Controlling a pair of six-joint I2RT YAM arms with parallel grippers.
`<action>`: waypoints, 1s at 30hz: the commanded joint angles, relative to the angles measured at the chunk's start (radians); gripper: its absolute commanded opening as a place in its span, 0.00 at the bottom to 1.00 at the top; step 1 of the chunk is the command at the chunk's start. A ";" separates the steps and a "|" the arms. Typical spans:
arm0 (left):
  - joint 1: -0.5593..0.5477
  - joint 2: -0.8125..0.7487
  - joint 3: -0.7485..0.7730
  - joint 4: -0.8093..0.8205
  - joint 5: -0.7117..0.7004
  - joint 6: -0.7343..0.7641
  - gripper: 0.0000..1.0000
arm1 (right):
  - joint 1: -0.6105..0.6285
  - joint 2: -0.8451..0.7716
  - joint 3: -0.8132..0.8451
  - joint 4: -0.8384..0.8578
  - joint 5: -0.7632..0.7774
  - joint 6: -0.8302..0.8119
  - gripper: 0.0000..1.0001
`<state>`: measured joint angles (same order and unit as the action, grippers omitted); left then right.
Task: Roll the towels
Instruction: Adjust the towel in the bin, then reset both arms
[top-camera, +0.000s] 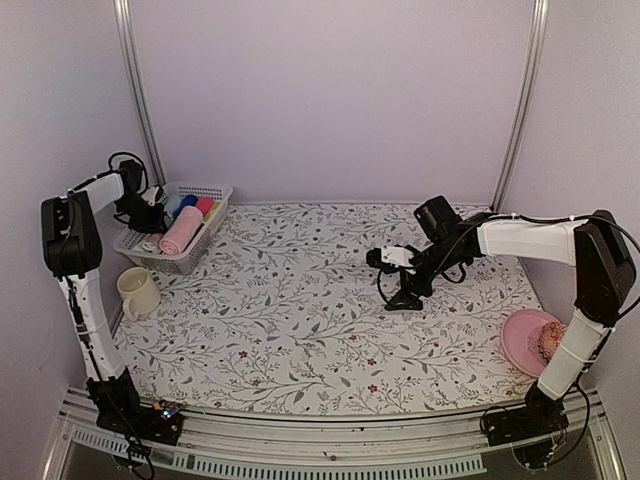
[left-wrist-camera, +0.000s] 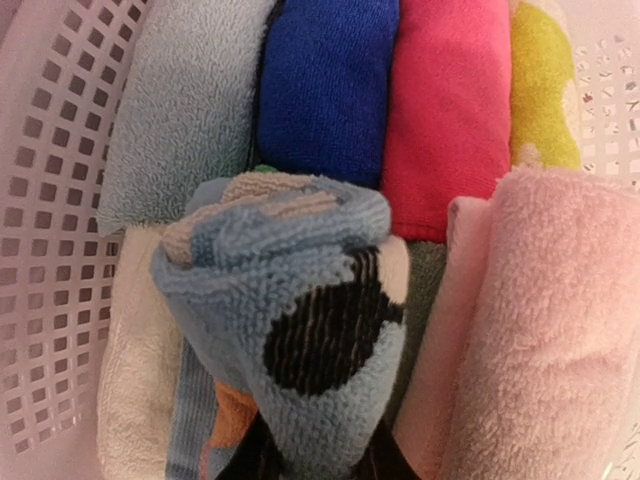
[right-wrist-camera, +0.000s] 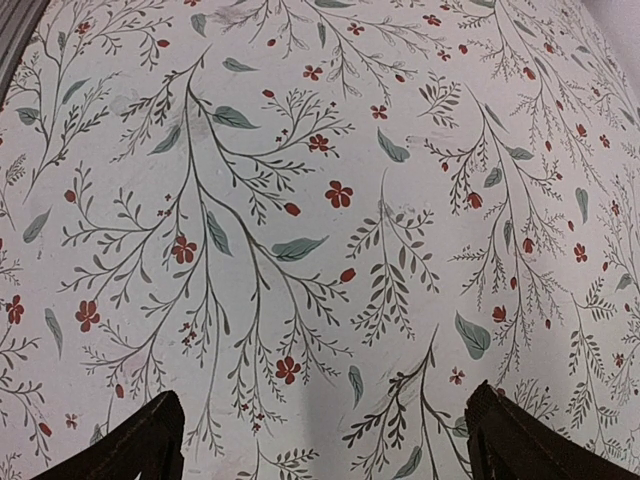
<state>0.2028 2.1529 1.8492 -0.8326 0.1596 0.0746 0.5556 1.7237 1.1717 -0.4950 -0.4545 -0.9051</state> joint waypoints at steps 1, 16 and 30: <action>-0.048 -0.037 -0.030 -0.049 0.052 0.002 0.15 | -0.002 -0.004 0.029 -0.005 -0.003 0.006 0.99; -0.080 -0.022 -0.031 -0.067 0.050 0.003 0.21 | 0.000 0.000 0.029 -0.006 -0.002 0.007 0.99; -0.075 -0.089 0.006 -0.022 -0.040 -0.049 0.62 | 0.005 -0.001 0.029 -0.007 0.009 0.009 0.99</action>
<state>0.1444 2.1204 1.8328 -0.8436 0.1539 0.0509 0.5560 1.7237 1.1717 -0.4953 -0.4541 -0.9051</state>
